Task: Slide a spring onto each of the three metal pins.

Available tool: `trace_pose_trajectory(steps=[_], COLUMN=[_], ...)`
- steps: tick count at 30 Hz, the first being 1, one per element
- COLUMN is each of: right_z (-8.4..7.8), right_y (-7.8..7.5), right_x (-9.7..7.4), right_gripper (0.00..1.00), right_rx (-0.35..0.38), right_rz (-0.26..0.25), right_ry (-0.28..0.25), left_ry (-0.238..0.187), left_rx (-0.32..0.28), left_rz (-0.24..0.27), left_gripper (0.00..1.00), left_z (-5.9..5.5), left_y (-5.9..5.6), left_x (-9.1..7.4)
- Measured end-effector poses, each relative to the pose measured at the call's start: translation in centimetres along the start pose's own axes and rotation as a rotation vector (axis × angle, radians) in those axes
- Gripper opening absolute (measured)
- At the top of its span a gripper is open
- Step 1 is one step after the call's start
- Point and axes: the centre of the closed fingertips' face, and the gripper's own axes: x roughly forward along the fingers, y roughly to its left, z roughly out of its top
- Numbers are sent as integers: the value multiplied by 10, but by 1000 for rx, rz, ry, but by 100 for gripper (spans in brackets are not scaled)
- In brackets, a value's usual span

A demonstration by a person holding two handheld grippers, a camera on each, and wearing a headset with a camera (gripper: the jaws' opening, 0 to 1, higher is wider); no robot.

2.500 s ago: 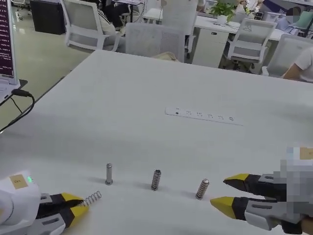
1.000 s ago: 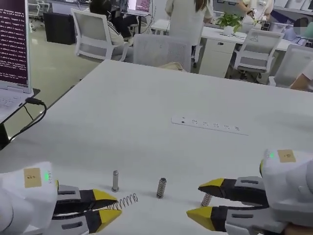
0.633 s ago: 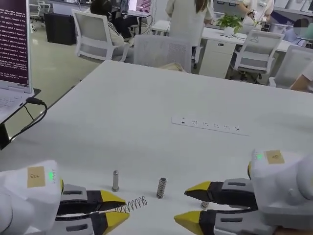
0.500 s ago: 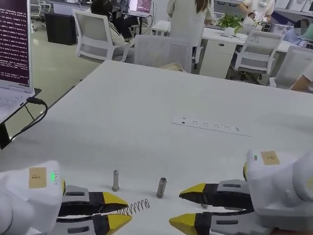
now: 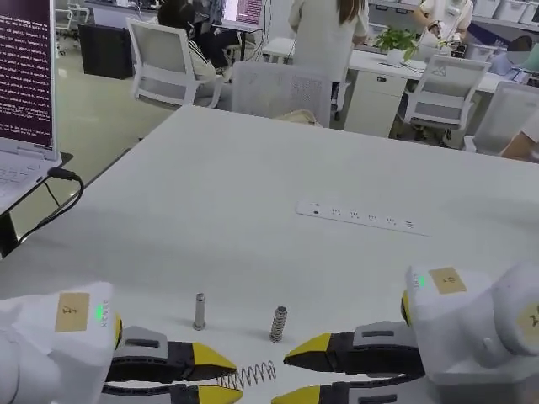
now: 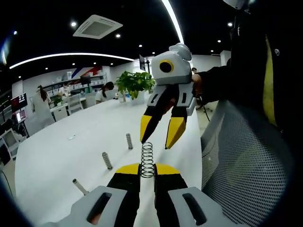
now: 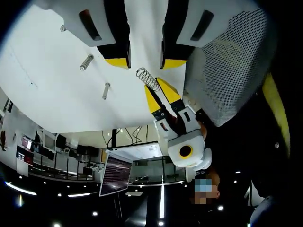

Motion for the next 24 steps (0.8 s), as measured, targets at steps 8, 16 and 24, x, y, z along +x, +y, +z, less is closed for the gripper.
trace_pose_trajectory(steps=[8, 16, 24], right_z=[1, 0, 2], right_y=[8, 11, 13], right_x=[1, 3, 3], right_gripper=[20, 16, 10], right_rx=[5, 8, 2], right_rz=[34, 52, 61], right_ry=[-4, -3, -2], left_ry=[-14, -27, -34], left_rx=[8, 15, 15], left_rz=[-41, -61, -74], left_gripper=[3, 3, 3], left_z=[7, 12, 15], left_y=[-10, -15, -18], left_x=[1, 1, 1])
